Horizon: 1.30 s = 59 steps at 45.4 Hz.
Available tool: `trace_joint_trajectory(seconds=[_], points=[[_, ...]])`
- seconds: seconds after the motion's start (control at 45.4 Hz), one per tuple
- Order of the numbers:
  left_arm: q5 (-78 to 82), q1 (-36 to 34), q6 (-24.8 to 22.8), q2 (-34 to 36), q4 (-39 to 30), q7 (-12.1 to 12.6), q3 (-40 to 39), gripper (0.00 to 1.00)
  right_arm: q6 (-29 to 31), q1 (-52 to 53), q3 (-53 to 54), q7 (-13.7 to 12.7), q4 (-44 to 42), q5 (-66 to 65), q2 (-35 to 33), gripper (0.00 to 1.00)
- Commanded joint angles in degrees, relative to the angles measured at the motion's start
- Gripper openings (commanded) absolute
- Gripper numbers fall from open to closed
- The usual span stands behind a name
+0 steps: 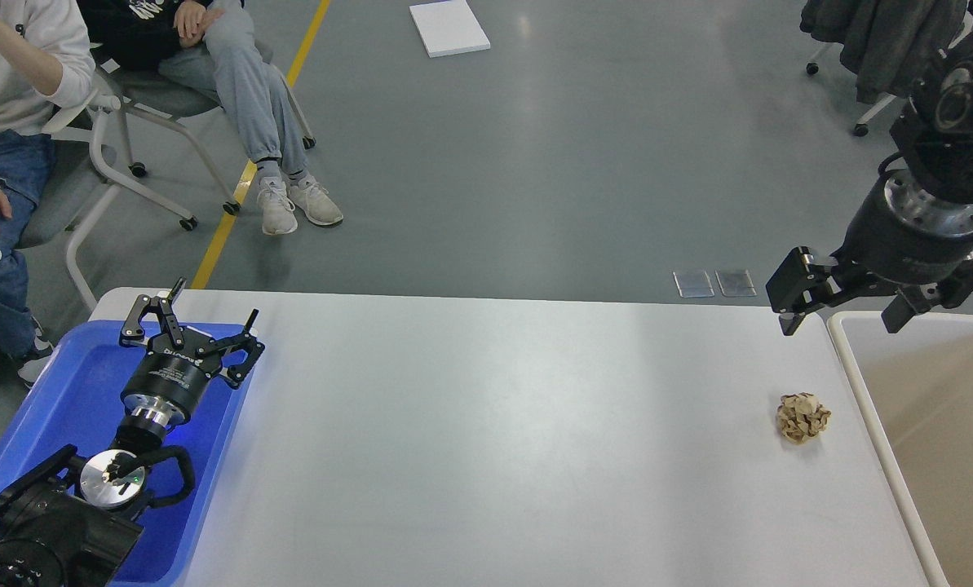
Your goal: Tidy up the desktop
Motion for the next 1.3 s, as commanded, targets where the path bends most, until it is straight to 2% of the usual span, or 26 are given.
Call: trace_joint_trajectory(seconds=[0.0,1.276], points=[[0.09,-0.01,0.0,-0.01,-0.12,-0.05,0.0,1.0,0.0,0.17,0.2,-0.02,0.01,-0.01,0.15,1.0],[0.0,0.08,0.0,-0.01,-0.03,-0.05,0.0,1.0,0.0,-0.54,-0.85,0.07,-0.07,-0.01,-0.2,1.0]])
